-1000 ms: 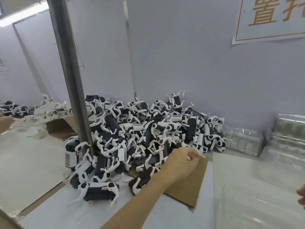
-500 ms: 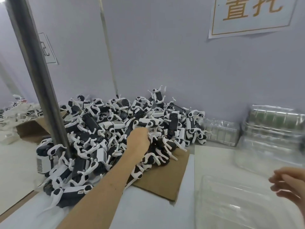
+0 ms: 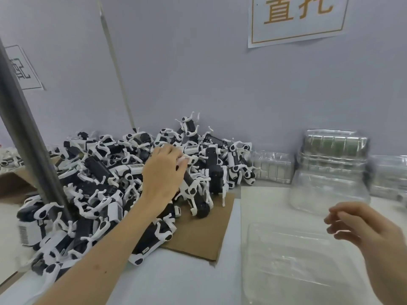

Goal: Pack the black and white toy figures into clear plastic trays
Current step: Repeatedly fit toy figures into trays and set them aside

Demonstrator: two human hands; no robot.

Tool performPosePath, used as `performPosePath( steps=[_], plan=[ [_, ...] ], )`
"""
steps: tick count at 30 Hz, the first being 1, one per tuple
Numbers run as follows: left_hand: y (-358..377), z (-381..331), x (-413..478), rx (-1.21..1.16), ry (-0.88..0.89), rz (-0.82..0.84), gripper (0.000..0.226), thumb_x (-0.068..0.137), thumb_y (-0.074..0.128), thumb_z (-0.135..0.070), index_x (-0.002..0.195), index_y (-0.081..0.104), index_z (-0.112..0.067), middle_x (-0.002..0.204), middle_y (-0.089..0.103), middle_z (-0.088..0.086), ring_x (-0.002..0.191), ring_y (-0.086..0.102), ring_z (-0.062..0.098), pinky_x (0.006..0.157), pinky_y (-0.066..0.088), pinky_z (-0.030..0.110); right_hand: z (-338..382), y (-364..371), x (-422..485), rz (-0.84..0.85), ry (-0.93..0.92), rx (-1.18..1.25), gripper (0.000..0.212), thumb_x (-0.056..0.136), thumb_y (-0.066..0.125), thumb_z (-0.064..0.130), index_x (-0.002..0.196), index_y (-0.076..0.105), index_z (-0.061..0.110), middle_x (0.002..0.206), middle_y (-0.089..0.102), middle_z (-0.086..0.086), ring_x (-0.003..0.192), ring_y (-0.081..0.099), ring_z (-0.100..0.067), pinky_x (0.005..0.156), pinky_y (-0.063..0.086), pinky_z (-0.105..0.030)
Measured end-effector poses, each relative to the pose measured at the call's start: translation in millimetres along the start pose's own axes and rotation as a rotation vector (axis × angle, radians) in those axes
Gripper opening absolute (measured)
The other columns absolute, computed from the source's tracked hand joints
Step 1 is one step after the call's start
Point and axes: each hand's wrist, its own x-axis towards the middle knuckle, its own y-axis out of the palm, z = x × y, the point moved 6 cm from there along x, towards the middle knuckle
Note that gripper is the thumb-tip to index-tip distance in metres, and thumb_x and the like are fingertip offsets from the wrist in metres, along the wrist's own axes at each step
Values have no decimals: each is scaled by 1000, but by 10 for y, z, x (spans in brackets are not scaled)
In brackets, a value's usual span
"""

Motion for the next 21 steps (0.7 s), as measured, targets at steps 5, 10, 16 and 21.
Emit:
performPosePath(
  steps=[5,10,16,21],
  plan=[
    [-112,-127,24,-387,-432,-62,38,92,58,-33,64,52,-8,57,52,7,51,40,18,50,34,30,58,9,-20,-11,-38,2,38,92,50,-10,78,73,17,70,68,-11,59,63,-16,54,51,-18],
    [78,-586,-152,-1103,-956,94,24,94,58,-21,74,52,-10,67,47,7,45,46,14,47,53,27,104,78,-40,35,-70,6,31,92,54,-6,83,73,16,76,69,-15,63,66,-25,59,53,-24],
    [283,-1462,-541,-1436,-981,444,22,95,63,-23,83,63,-5,64,60,6,48,50,14,50,57,30,55,217,-79,96,31,108,52,77,63,32,127,51,20,109,73,-6,88,74,-29,70,60,-33],
    [214,-2089,-767,-1315,-443,645,29,93,67,-31,73,63,-10,70,71,5,58,67,14,64,63,36,10,137,-57,10,113,210,51,81,62,36,126,53,12,110,70,-11,101,69,-32,80,59,-46]
  ],
)
